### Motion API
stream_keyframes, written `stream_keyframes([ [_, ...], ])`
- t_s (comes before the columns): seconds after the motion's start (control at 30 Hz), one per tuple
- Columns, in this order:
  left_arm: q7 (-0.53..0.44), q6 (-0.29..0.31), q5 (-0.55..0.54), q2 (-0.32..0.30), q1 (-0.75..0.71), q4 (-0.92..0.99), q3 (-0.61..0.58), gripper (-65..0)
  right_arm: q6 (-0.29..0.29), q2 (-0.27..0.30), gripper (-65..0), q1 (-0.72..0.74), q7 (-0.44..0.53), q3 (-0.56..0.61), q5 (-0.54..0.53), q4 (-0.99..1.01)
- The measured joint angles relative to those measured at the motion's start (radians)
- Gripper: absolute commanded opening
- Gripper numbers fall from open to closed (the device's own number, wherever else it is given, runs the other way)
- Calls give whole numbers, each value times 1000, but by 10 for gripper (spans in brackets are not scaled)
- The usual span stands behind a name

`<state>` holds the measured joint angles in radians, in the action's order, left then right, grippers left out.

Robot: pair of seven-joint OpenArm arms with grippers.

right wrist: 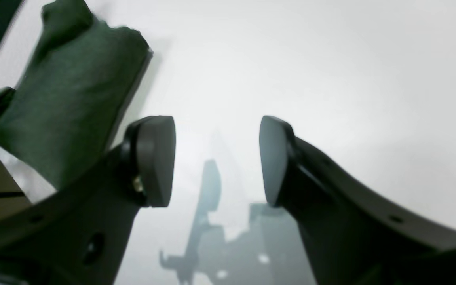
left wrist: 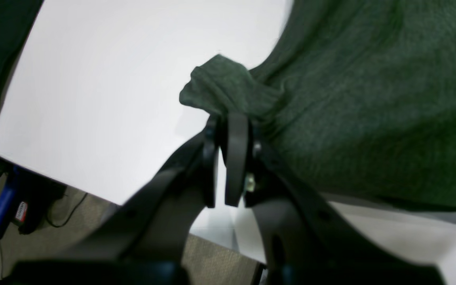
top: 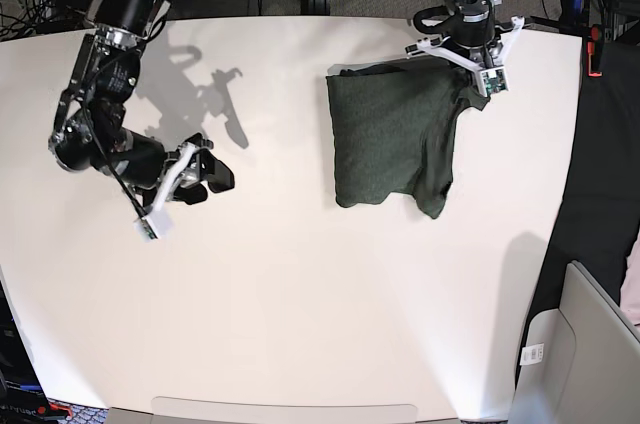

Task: Fold the T-shirt properly
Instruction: 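Pull the grasped edge with the left gripper to unfold the bundle flat, then grasp the shirt hem corner with the right gripper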

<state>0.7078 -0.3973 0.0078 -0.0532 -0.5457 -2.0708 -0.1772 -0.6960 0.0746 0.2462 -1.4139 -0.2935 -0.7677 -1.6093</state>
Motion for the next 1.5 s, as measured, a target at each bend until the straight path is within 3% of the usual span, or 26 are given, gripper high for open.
stream_keyframes([
  [0.27, 5, 8, -8, 2, 5, 5, -185, -596, 0, -44, -313, 141, 19, 111, 108, 43],
  [0.47, 6, 1, 0, 3, 20, 19, -103, -434, 0, -114, -313, 230, 37, 192, 177, 98],
  [0.6, 60, 0, 4, -6, 22, 19, -8, -376, 0, -129, -313, 276, 38, 229, 234, 111],
  [0.8, 52, 2, 3, 3, 22, 18, 91, -375, 0, -169, -313, 305, 104, 318, 331, 113],
  [0.9, 50, -1, 8, 3, -8, 12, 119, -381, 3, -174, -313, 315, 138, 412, 460, 116],
  [1.03, -22, -3, -3, 6, -69, 10, 69, -483, -6, -192, -329, 330, 224, 552, 585, 117],
  [1.13, -92, 4, 0, 11, -95, 7, -15, -559, -6, -191, -436, 342, 282, 630, 671, 124],
  [1.3, -99, 7, -4, 8, -105, 6, -120, -582, -5, -228, -585, 349, 353, 644, 762, 282],
  [1.5, -97, 8, -4, 8, -51, 33, -135, -579, 2, -217, -625, 344, 439, 645, 859, 463],
])
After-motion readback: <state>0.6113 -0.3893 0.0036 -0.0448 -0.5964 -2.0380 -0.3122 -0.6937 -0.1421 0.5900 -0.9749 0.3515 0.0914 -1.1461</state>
